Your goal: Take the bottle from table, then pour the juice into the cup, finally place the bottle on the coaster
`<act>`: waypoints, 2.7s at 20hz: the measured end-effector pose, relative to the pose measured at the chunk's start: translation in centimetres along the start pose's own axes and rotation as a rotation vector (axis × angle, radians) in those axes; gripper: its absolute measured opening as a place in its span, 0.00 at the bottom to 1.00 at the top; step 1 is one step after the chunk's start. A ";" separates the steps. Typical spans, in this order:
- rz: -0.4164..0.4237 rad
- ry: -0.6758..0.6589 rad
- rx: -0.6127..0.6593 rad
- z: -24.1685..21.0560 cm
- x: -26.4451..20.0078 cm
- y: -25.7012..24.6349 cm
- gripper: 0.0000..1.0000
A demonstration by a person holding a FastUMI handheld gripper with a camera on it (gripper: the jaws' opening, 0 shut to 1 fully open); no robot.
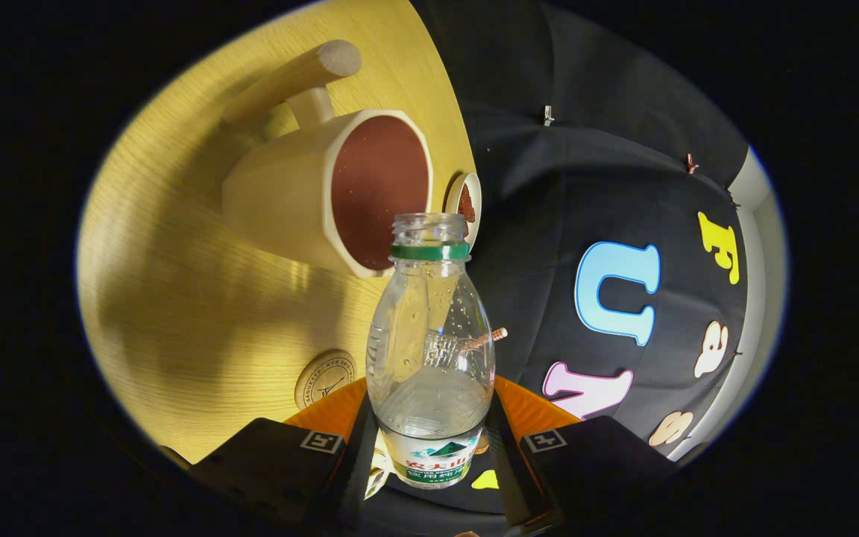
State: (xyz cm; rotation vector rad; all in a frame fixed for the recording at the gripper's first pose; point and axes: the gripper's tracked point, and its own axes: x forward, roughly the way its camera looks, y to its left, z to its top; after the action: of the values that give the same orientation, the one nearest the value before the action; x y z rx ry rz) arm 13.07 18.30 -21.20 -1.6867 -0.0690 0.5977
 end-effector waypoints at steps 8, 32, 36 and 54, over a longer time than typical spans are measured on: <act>-0.006 -0.008 -0.038 0.4 0.3 -0.4 0.72; -0.028 -0.036 -0.195 0.6 1.2 -2.7 0.72; -0.040 -0.057 -0.244 1.1 1.2 -3.2 0.72; -0.092 -0.111 -0.420 2.1 1.9 -5.3 0.72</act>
State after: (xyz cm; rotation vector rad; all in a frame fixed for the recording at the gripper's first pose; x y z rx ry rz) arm 15.30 22.06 -17.10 -2.0407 -0.3713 0.6373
